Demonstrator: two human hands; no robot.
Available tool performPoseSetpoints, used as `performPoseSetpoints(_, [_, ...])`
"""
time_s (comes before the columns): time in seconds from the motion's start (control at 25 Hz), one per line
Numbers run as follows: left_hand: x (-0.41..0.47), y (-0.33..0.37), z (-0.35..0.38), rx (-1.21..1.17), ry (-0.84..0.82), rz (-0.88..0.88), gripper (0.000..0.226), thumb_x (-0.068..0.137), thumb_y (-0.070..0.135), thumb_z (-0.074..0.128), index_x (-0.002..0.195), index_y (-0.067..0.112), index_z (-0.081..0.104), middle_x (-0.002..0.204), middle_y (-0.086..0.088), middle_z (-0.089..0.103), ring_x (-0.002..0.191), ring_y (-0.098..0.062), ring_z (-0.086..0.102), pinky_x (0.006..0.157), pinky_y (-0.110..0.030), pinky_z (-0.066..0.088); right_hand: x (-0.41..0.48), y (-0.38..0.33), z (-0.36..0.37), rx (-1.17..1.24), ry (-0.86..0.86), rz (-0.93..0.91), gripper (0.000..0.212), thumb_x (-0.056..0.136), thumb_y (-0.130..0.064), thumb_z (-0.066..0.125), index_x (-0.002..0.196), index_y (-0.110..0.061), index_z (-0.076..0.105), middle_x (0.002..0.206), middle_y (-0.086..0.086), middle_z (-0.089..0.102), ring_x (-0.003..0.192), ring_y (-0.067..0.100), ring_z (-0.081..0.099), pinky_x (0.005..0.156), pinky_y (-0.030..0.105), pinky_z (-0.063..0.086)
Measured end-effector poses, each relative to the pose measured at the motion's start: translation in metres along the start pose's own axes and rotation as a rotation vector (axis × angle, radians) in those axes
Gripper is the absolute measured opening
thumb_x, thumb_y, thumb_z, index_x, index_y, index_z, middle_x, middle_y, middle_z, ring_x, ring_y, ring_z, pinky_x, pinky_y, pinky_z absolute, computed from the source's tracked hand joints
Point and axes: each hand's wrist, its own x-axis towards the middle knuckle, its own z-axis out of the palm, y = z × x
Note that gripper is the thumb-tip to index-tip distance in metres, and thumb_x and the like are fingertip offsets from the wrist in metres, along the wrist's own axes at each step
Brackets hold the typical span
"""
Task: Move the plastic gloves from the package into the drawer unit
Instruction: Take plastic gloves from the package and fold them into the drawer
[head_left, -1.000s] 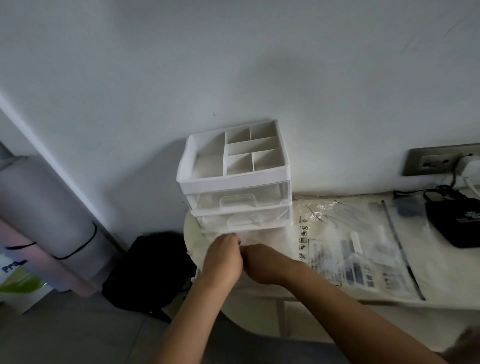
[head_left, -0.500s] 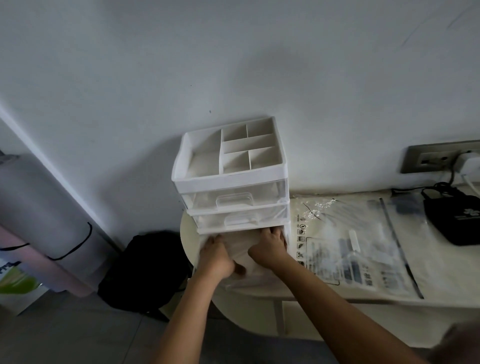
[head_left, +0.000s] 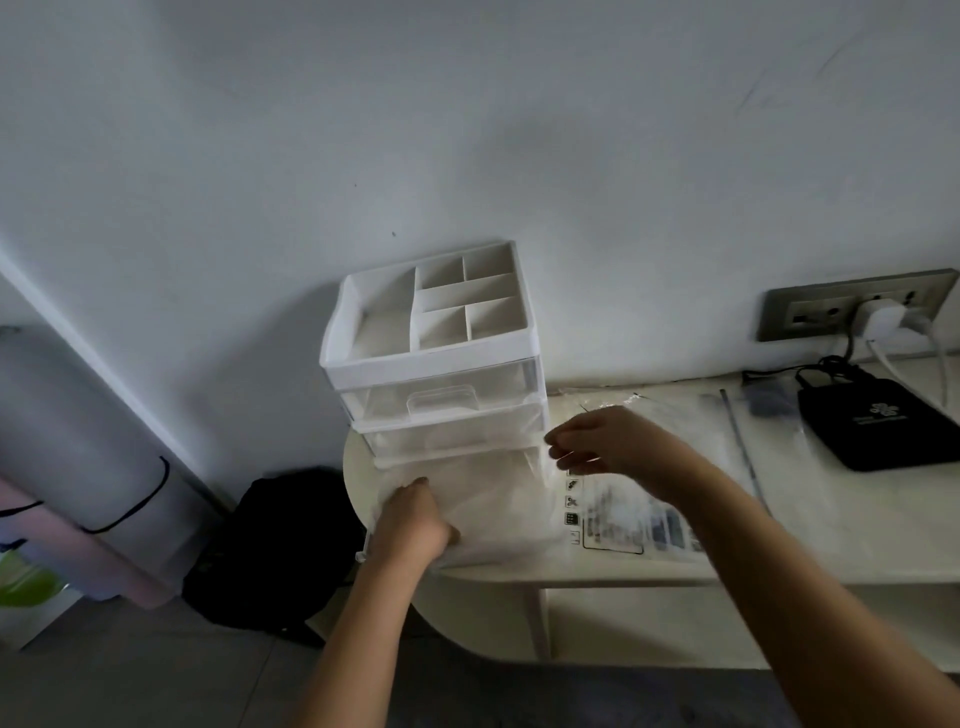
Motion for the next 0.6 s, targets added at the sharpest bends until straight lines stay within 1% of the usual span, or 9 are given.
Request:
performPoseSetpoints(0.12, [-0.018, 0.021, -0.008, 0.075, 0.176, 0.068, 0.033, 0.090, 0.016, 0.059, 0.122, 0.010, 0.057, 0.124, -0.007, 0.059, 0.118, -0.024, 0.055, 0.087, -0.029, 0.043, -0.010, 0.018, -0.049, 0.013, 0.233, -0.012, 0.017, 0.092, -0.006, 0.055, 0.101, 0.001, 0.067, 0.087, 0.011, 0.069, 0.075, 0.020, 0.064, 0.074, 0.026, 0.053])
performPoseSetpoints(0.16, [-0.023, 0.032, -0.009, 0.077, 0.237, 0.124, 0.017, 0.091, 0.016, 0.056, 0.105, 0.011, 0.064, 0.107, -0.007, 0.065, 0.107, -0.024, 0.060, 0.078, -0.028, 0.043, -0.011, 0.029, -0.067, -0.103, 0.370, -0.011, 0.017, 0.091, -0.006, 0.056, 0.102, 0.000, 0.068, 0.086, 0.008, 0.069, 0.075, 0.019, 0.064, 0.074, 0.027, 0.052])
performPoseSetpoints(0.2, [-0.029, 0.043, -0.011, 0.044, 0.287, 0.175, 0.014, 0.091, 0.019, 0.055, 0.085, 0.011, 0.063, 0.085, -0.005, 0.064, 0.090, -0.023, 0.063, 0.067, -0.027, 0.041, -0.010, 0.042, -0.083, -0.274, 0.502, 0.007, 0.019, 0.090, -0.005, 0.056, 0.105, -0.002, 0.068, 0.090, 0.008, 0.069, 0.083, 0.021, 0.065, 0.079, 0.030, 0.051])
performPoseSetpoints(0.28, [-0.039, 0.071, -0.007, -0.051, 0.321, 0.288, 0.035, 0.093, 0.032, 0.055, 0.063, 0.014, 0.051, 0.060, 0.001, 0.051, 0.063, -0.019, 0.054, 0.057, -0.028, 0.035, -0.017, 0.066, -0.110, -0.559, 0.655, 0.107, 0.029, 0.088, -0.002, 0.053, 0.113, -0.006, 0.066, 0.111, 0.012, 0.066, 0.106, 0.030, 0.060, 0.091, 0.035, 0.045])
performPoseSetpoints(0.36, [-0.047, 0.102, 0.005, -0.161, 0.290, 0.426, 0.042, 0.092, 0.039, 0.056, 0.057, 0.018, 0.047, 0.054, 0.004, 0.050, 0.056, -0.016, 0.050, 0.056, -0.029, 0.037, -0.029, 0.083, -0.128, -0.654, 0.658, 0.246, 0.036, 0.086, -0.001, 0.052, 0.120, -0.005, 0.062, 0.124, 0.015, 0.060, 0.115, 0.032, 0.054, 0.094, 0.033, 0.043])
performPoseSetpoints(0.4, [-0.047, 0.115, 0.014, -0.202, 0.271, 0.485, 0.041, 0.092, 0.040, 0.057, 0.058, 0.017, 0.052, 0.057, 0.003, 0.055, 0.058, -0.016, 0.054, 0.059, -0.029, 0.041, -0.034, 0.088, -0.131, -0.676, 0.617, 0.297, 0.035, 0.086, -0.002, 0.054, 0.120, -0.003, 0.061, 0.125, 0.016, 0.059, 0.115, 0.032, 0.054, 0.093, 0.032, 0.043])
performPoseSetpoints(0.48, [-0.044, 0.133, 0.035, -0.274, 0.190, 0.554, 0.031, 0.091, 0.039, 0.058, 0.075, 0.012, 0.064, 0.078, 0.000, 0.068, 0.076, -0.016, 0.062, 0.073, -0.029, 0.048, -0.038, 0.094, -0.130, -0.696, 0.490, 0.321, 0.031, 0.086, -0.009, 0.061, 0.116, -0.001, 0.064, 0.119, 0.016, 0.062, 0.109, 0.029, 0.058, 0.090, 0.032, 0.045])
performPoseSetpoints(0.56, [-0.039, 0.147, 0.058, -0.283, 0.075, 0.595, 0.027, 0.091, 0.037, 0.059, 0.097, 0.013, 0.067, 0.105, 0.000, 0.067, 0.101, -0.014, 0.060, 0.091, -0.029, 0.045, -0.041, 0.097, -0.125, -0.617, 0.412, 0.269, 0.033, 0.083, -0.019, 0.070, 0.112, -0.005, 0.066, 0.114, 0.013, 0.065, 0.102, 0.025, 0.060, 0.088, 0.032, 0.047])
performPoseSetpoints(0.6, [-0.038, 0.151, 0.069, -0.244, 0.019, 0.604, 0.031, 0.092, 0.038, 0.058, 0.110, 0.014, 0.064, 0.120, 0.000, 0.063, 0.114, -0.014, 0.055, 0.100, -0.029, 0.041, -0.041, 0.100, -0.123, -0.552, 0.406, 0.239, 0.041, 0.079, -0.027, 0.075, 0.113, -0.007, 0.065, 0.114, 0.012, 0.064, 0.101, 0.024, 0.060, 0.088, 0.032, 0.048])
